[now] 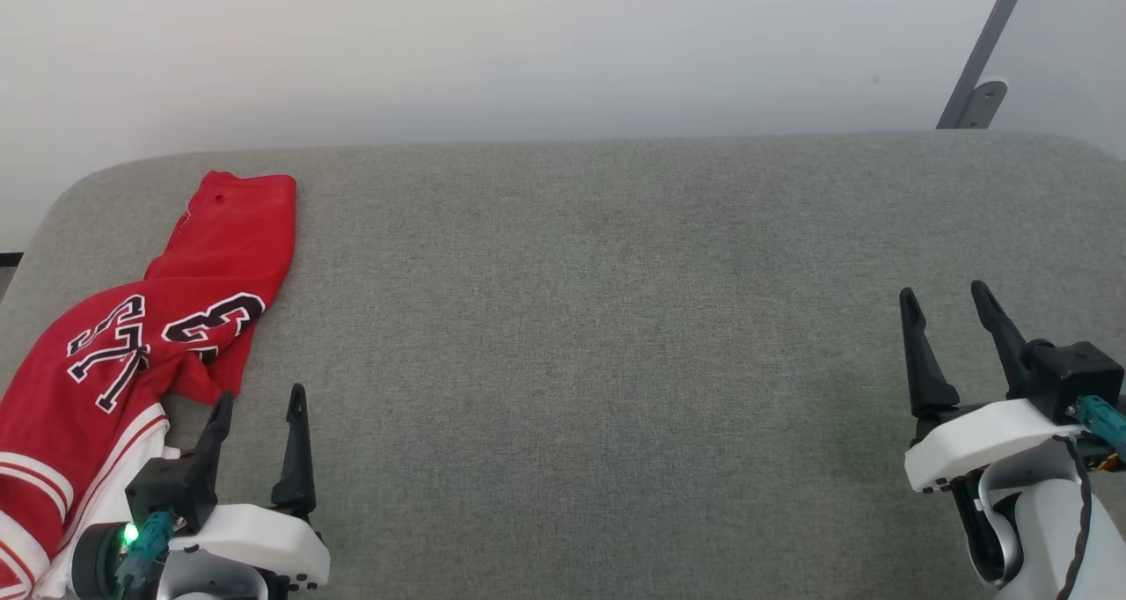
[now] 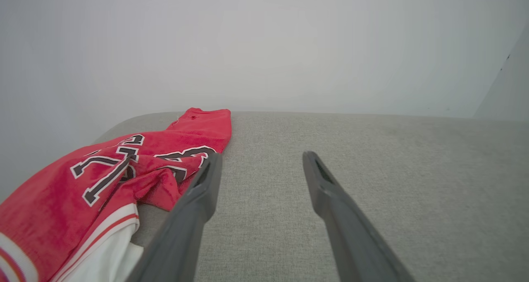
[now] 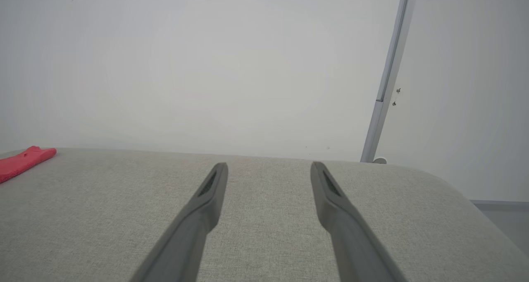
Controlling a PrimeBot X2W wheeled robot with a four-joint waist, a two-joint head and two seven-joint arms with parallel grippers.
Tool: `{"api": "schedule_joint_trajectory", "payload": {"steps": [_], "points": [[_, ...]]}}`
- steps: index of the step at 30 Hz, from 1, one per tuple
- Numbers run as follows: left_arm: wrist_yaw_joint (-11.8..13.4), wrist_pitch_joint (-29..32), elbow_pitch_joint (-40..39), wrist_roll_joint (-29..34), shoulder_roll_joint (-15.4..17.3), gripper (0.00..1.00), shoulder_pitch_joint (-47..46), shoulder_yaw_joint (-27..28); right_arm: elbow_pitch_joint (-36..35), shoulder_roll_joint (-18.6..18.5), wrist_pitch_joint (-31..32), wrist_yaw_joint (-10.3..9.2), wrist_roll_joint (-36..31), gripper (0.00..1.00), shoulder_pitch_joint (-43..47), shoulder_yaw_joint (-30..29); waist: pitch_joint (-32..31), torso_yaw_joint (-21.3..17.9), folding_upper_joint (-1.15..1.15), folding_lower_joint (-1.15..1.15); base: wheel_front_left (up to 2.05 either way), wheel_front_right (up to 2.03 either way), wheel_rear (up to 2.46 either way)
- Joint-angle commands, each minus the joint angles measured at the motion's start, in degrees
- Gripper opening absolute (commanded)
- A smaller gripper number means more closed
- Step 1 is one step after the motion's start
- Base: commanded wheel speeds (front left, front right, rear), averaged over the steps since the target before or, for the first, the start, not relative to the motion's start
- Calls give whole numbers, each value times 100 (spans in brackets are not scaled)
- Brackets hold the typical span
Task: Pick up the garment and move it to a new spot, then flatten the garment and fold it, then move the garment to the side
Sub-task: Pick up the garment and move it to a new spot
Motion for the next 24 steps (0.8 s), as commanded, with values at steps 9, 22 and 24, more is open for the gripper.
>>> {"api": "schedule_joint_trajectory", "payload": {"steps": [9,22,24], "points": [[-112,-139,45,378,-76,100,-122,153,14,25,-141,0,-126,100,-56,-144,40,52,0,0,0,0,0],[-213,-159,166,429,-238,100,-220,155,-6,97,-152,0,37,100,78,-24,63,905,0,0,0,0,0],[-220,-159,156,428,-259,100,-206,172,-1,101,-152,0,45,100,92,55,61,1187,0,0,0,0,0]]}}
